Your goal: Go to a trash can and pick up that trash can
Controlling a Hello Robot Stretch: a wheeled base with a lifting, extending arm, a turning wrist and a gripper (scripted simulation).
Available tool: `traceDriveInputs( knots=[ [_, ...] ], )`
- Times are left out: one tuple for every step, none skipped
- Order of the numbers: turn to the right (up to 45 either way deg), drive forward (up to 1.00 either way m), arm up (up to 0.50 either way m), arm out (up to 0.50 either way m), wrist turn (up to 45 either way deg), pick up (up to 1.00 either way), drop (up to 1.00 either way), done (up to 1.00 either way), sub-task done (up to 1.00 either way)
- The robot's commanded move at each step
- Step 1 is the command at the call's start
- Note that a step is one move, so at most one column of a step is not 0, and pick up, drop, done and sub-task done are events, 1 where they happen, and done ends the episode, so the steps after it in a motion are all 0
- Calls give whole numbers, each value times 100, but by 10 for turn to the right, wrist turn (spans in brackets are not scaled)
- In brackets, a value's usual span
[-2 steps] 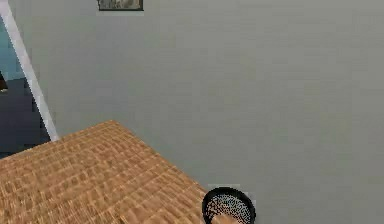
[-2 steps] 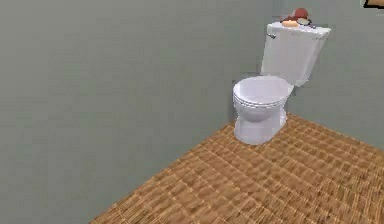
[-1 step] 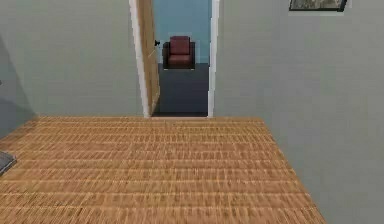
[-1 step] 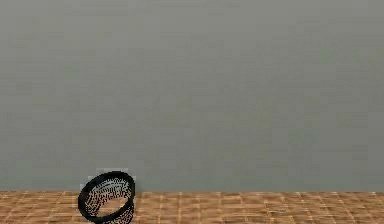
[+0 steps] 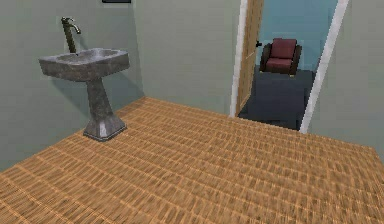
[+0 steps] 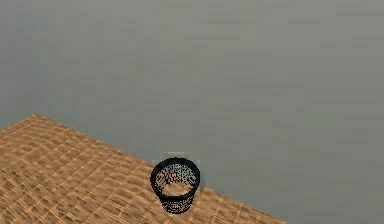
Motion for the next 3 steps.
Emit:
traceDriveInputs(
  knots=[
    [0,0,32,0,0,0,0,0,0],
    [0,0,0,46,0,0,0,0,0],
    [0,0,0,0,450,0,0,0,0]
  ],
)
